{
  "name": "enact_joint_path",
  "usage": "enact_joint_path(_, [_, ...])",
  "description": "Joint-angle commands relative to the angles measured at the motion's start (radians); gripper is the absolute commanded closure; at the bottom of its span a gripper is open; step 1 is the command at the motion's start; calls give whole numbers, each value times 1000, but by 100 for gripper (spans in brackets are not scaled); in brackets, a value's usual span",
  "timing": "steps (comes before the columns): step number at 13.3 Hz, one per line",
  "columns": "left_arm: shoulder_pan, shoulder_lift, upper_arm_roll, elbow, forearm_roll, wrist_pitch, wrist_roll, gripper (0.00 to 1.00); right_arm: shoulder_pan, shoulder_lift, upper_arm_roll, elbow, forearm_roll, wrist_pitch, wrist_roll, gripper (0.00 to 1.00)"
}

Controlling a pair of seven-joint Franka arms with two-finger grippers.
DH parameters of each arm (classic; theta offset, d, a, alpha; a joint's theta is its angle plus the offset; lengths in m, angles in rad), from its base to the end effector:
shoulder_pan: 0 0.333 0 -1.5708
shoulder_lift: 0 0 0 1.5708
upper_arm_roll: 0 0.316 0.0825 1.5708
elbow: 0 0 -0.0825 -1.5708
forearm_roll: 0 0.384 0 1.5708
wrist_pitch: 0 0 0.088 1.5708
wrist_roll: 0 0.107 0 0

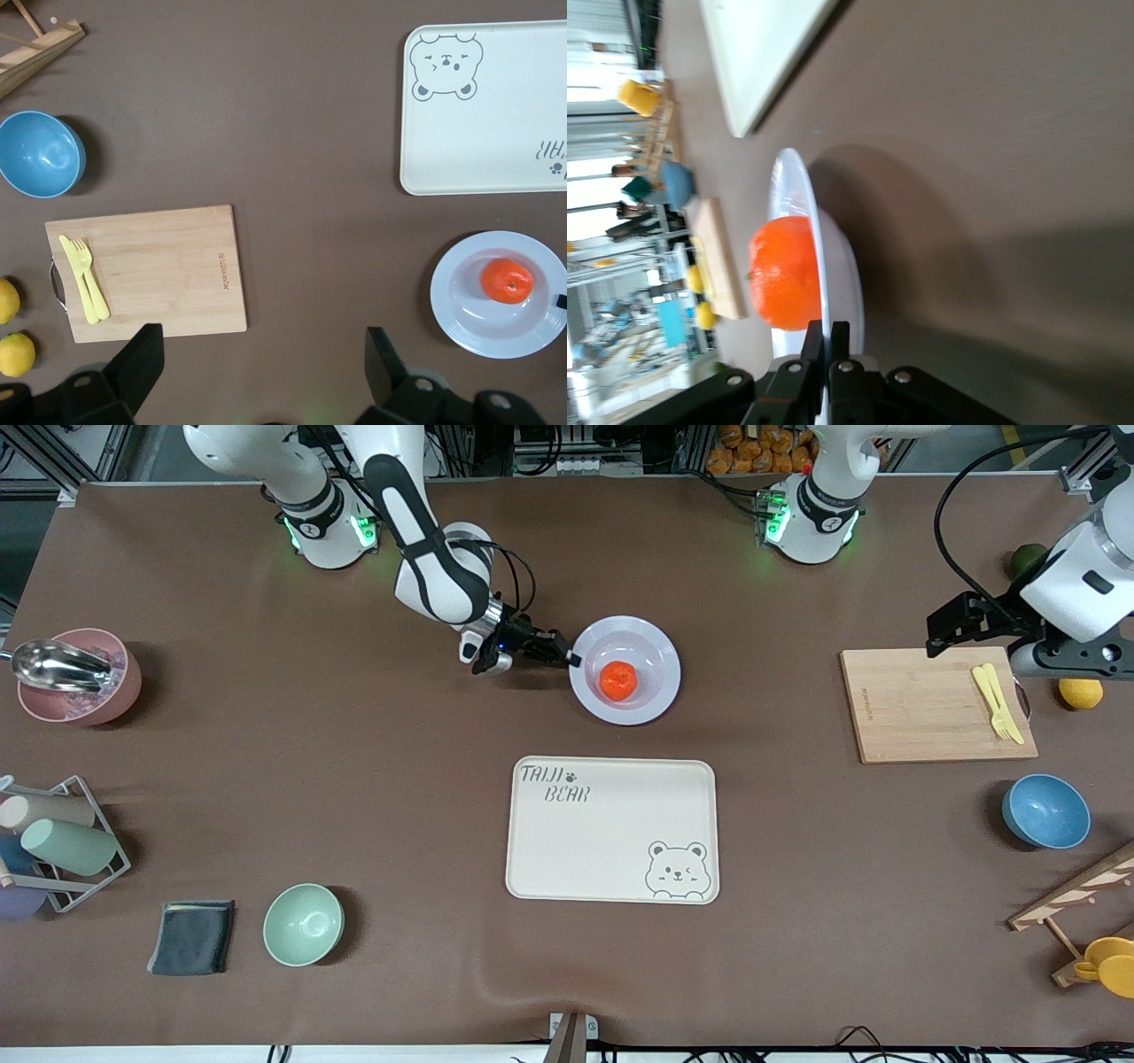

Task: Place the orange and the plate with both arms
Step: 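Grasp the white plate rim with the right gripper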

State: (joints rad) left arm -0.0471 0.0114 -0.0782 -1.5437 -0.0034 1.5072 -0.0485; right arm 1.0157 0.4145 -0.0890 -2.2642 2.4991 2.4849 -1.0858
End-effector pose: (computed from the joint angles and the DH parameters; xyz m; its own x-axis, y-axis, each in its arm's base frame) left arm 0.5472 -0.0690 0.6255 0.9959 -0.0768 -0.0480 -0.0768 -0.9970 0.0020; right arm 0.3086 0.4024 0.1577 0.9517 -0.2843 -0.1161 -0.2407 -0.4556 -0.8570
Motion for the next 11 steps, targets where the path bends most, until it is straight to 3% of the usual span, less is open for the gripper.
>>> enact_joint_path(1, [6,-19,-8,-12,-15,7,2,0,3,-35,-5,2,38,-1,-17,100])
enact_joint_path(7, [9,-13,-8,-12,-13,19,2,0,-8,-120,-8,0,116,-20,-11,100])
enact_joint_path(11, [7,-14,-8,-12,-13,19,2,0,-101,-111,-8,37,133,-77,-8,100])
